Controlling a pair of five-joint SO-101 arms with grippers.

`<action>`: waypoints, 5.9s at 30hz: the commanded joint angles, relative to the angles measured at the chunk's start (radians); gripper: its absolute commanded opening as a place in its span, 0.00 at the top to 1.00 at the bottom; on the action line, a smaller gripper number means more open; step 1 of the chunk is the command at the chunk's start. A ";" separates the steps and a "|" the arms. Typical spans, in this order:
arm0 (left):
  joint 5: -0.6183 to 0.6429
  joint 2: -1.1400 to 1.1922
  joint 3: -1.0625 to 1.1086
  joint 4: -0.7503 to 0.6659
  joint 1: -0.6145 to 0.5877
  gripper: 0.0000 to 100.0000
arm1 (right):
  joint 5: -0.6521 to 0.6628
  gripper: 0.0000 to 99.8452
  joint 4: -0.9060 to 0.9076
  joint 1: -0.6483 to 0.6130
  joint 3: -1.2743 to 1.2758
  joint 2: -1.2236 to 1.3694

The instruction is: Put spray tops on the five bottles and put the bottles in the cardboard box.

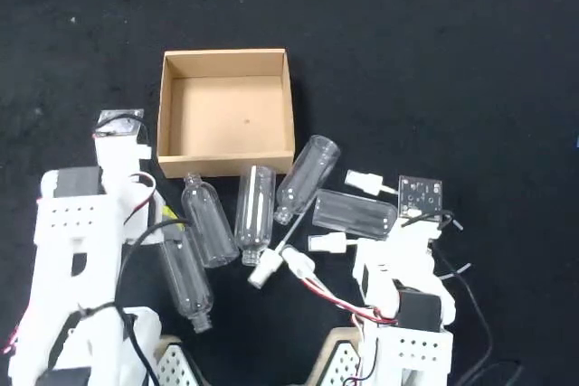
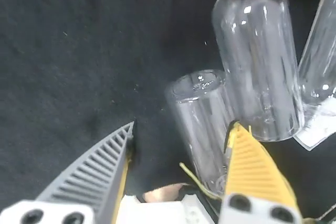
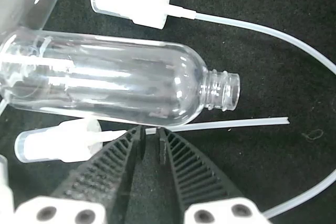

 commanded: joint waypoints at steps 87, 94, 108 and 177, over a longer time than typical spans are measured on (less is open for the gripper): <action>-1.017 0.051 -0.312 0.276 0.277 0.90 | 0.008 0.99 0.008 0.020 -0.002 -0.091; -1.016 0.058 -0.387 0.227 -0.266 0.90 | 0.008 0.99 0.008 0.020 -0.002 -0.091; -0.848 0.431 -0.120 -0.377 -0.906 0.90 | 0.008 0.99 0.008 0.018 -0.002 -0.091; -0.224 0.055 -0.081 -0.364 -0.432 0.97 | 0.669 0.97 -0.371 0.169 -0.119 -0.084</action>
